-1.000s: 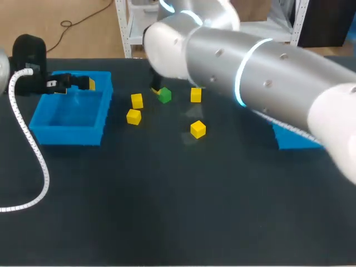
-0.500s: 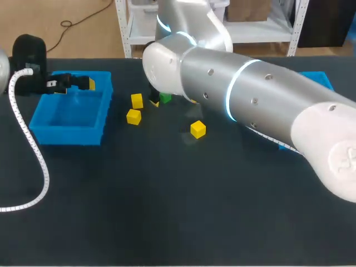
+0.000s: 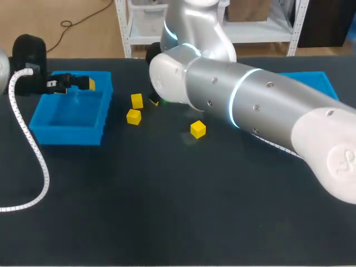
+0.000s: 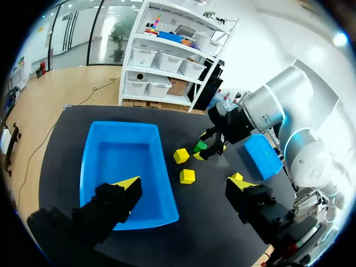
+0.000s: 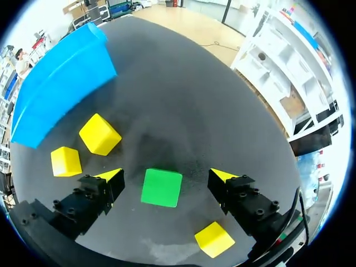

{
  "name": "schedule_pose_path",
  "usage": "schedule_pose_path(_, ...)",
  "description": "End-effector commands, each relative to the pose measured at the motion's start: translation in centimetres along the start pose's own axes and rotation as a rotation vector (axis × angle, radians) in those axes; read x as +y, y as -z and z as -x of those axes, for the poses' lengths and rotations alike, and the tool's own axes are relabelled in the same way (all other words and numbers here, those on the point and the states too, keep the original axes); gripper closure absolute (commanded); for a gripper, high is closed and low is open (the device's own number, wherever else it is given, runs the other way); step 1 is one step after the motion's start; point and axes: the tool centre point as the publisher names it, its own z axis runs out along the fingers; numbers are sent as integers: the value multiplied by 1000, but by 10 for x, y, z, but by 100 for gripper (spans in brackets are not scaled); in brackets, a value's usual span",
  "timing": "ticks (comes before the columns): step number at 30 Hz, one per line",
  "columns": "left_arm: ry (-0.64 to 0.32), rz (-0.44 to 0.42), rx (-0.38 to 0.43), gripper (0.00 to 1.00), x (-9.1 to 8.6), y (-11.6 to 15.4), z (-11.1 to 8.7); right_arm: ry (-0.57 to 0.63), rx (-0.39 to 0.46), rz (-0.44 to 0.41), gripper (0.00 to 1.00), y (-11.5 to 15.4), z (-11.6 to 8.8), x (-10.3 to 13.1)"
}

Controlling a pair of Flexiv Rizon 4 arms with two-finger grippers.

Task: Put the green cubes in the right bin and the yellow cubes in the left bin.

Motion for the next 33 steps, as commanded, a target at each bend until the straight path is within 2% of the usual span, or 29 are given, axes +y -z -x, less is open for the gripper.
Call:
schedule_pose_path(1,-2,-10,-7,0,2,0,-1,-17,260,13,90,-13,14,-10)
schedule_pose_path(2,-2,-10,-7,0,2,0,-1,-17,261,13,100,-14,14,-11)
schedule_pose_path(12,-2,-10,-7,0,2,0,-1,-58,244,-27,100,-10,8,-16)
schedule_pose_path(17,-2,-10,-7,0,2,0,-1,-97,167,-90,100,33,7,-33)
schedule_pose_path(21,-2,-10,-7,0,2,0,-1,-168,80,-160,100,85,-3,-60)
schedule_pose_path(27,-2,-10,-7,0,2,0,-1,-325,-5,-229,100,151,-50,-109)
schedule_pose_path(29,-2,-10,-7,0,2,0,-1,-380,-56,-224,100,168,-71,-123)
schedule_pose_path(33,-2,-10,-7,0,2,0,-1,-501,-162,-190,100,193,-126,-148)
